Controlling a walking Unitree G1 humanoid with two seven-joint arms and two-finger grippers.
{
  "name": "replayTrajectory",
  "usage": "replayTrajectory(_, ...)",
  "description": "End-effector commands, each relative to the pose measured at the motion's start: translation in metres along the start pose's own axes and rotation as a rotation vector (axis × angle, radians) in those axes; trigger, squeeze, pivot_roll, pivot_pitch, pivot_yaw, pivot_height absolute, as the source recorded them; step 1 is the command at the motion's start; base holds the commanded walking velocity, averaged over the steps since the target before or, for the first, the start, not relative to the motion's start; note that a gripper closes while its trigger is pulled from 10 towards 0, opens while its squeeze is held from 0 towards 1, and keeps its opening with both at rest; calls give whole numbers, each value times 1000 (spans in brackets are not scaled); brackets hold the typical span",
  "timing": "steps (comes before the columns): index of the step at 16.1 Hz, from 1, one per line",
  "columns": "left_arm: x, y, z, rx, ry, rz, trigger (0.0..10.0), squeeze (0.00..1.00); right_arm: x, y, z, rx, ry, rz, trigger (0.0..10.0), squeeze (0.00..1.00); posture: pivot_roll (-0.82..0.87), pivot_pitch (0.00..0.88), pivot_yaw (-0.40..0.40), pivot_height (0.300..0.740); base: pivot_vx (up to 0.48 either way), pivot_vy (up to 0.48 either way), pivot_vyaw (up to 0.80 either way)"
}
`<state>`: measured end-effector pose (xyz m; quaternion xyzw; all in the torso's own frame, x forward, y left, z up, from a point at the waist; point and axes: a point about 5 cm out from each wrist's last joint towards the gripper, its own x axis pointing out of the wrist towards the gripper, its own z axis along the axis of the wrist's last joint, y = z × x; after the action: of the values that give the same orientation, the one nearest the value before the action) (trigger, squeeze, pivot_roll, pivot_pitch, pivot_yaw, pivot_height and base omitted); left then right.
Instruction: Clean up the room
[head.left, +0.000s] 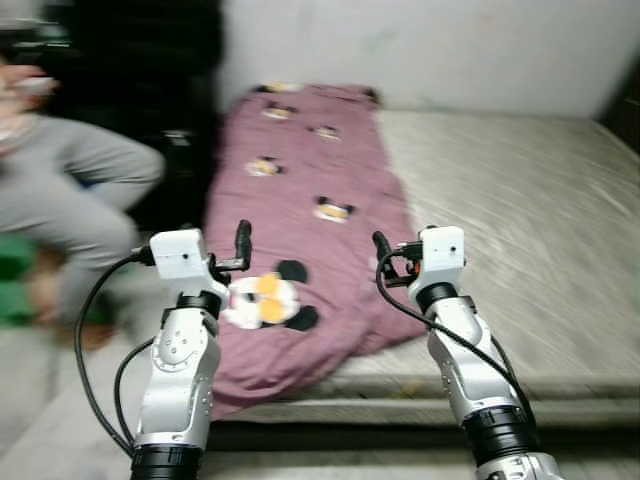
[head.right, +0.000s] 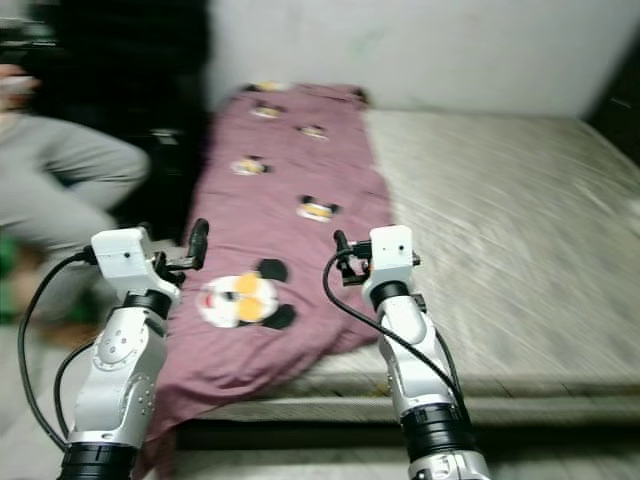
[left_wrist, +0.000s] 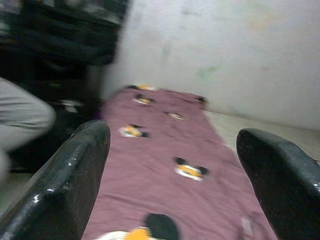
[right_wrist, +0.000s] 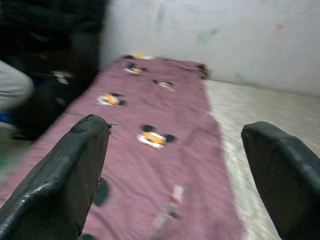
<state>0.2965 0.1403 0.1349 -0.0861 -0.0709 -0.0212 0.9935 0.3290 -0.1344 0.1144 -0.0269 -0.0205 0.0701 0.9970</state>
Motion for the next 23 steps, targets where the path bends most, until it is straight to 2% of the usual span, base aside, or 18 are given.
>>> replayTrajectory(1,1,-6,4,-5,-21,-34,10000,0,0,-6,1,-2,0,-18,10000,0,-64,0,-35,740,300,0,0)
replayTrajectory(11,2,-7,3,-7,-12,-51,10000,0,2,-8,1,-9,-4,-22,10000,0,-63,0,-31,740,361,0,0)
replayTrajectory(17,4,-8,2,1,-9,-44,10000,0,3,-12,0,-15,-1,-33,10000,0,-62,0,-30,740,0,0,0)
replayTrajectory(23,-1,-1,-4,14,17,-2,10000,0,1,-15,-3,-19,11,-45,10000,0,-64,0,-24,740,0,0,-743)
